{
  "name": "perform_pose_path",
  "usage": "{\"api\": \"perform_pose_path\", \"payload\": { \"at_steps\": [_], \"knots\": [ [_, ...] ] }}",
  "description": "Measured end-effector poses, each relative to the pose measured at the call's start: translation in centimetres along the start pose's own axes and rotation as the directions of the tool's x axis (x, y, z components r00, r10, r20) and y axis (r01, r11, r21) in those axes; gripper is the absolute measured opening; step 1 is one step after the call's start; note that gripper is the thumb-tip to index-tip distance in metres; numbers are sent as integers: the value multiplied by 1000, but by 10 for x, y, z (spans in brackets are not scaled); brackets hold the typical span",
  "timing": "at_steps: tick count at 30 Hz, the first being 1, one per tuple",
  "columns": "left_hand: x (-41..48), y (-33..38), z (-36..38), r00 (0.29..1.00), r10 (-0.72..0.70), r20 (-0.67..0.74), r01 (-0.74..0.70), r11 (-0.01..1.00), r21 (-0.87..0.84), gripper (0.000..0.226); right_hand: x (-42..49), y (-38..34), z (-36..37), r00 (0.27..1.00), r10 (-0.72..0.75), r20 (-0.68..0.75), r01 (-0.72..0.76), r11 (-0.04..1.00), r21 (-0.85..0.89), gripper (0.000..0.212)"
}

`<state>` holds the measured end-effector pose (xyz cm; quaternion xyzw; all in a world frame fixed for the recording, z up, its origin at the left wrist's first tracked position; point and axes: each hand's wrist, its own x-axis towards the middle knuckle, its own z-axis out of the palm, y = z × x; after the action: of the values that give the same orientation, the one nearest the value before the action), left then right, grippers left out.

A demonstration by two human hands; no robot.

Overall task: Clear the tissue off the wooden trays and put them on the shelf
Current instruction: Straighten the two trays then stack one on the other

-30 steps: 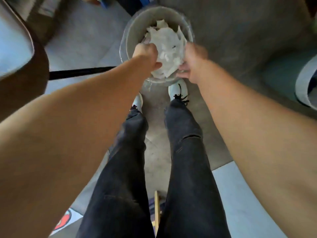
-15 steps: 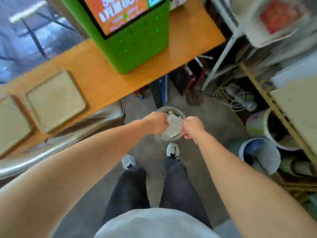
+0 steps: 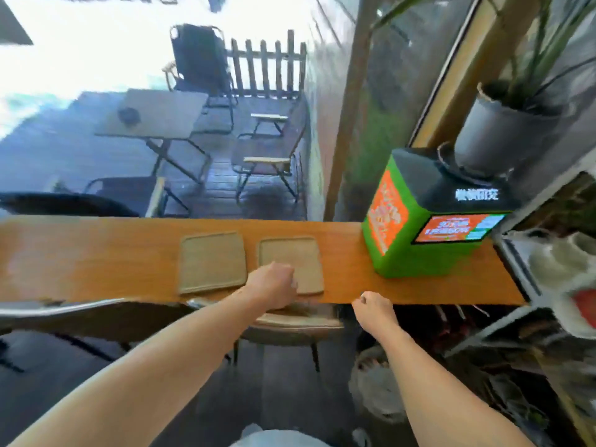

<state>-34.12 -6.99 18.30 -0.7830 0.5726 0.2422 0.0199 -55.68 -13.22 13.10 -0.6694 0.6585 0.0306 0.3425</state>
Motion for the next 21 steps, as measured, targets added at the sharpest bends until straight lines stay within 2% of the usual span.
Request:
{"api": "perform_pose_path", "payload": {
  "at_steps": [4,6,10,16,19,21],
  "knots": [
    [-14,-95,-16,976,-218,-22,213,968,-133,28,3,-57,22,993,-114,29,117,981,-156,25],
    [-17,-121,-17,964,-263,-24,256,953,-165,34,2,-77,33,988,-153,34,157,973,-168,24],
    [-12,-135,-15,965,-260,-23,253,953,-169,34,4,-99,45,978,-198,68,209,946,-247,23],
    [21,-121,-2,982,-190,0,190,981,-36,27,41,-99,26,977,-176,117,204,929,-309,24],
    [41,-117,12,968,-247,43,250,961,-121,29,70,-96,16,980,-151,129,184,936,-302,28],
    [51,-116,20,959,-268,89,276,956,-103,28,85,-94,13,978,-138,154,179,935,-305,28]
  ]
}}
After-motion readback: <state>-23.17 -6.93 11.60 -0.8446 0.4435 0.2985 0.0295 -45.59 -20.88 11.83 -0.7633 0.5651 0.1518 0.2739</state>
